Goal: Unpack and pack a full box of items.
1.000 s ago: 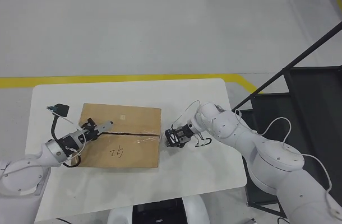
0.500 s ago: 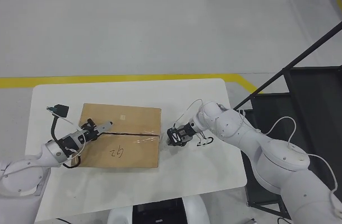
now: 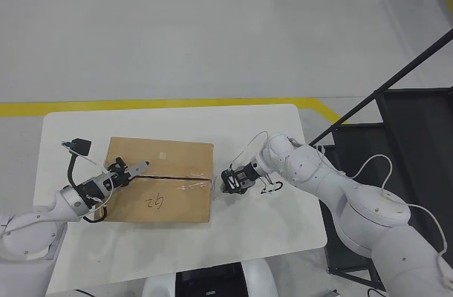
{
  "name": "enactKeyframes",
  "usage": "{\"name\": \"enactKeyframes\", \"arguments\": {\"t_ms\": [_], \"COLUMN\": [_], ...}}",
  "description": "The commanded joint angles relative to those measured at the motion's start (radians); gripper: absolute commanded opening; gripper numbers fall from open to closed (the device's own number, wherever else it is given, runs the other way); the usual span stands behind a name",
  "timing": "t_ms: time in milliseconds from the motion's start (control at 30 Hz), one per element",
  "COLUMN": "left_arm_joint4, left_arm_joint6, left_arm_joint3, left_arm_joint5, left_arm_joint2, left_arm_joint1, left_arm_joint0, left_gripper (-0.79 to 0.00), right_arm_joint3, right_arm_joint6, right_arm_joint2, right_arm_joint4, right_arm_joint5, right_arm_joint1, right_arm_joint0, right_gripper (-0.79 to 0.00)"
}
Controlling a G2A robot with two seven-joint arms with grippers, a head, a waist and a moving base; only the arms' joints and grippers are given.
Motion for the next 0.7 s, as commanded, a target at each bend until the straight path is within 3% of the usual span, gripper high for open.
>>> {"name": "enactKeyframes", "arguments": {"t_ms": [0,667], "left_arm_joint4": [0.0,-0.054], "left_arm_joint6": [0.0,0.006], "left_arm_joint3": [0.0,-0.014], "left_arm_joint5": [0.0,-0.026], "left_arm_joint2": [0.0,-0.024], "left_arm_joint1": [0.0,0.0], "left_arm_joint0": [0.0,0.006], "left_gripper": [0.0,0.0], "right_arm_joint3": [0.0,0.0], "right_arm_joint6": [0.0,0.0], "right_arm_joint2": [0.0,0.0], "right_arm_joint4": [0.0,0.0], "right_arm_joint5": [0.0,0.0], "right_arm_joint1": [0.0,0.0], "right_arm_joint0": [0.0,0.0], "right_gripper": [-0.785,-0.785]}}
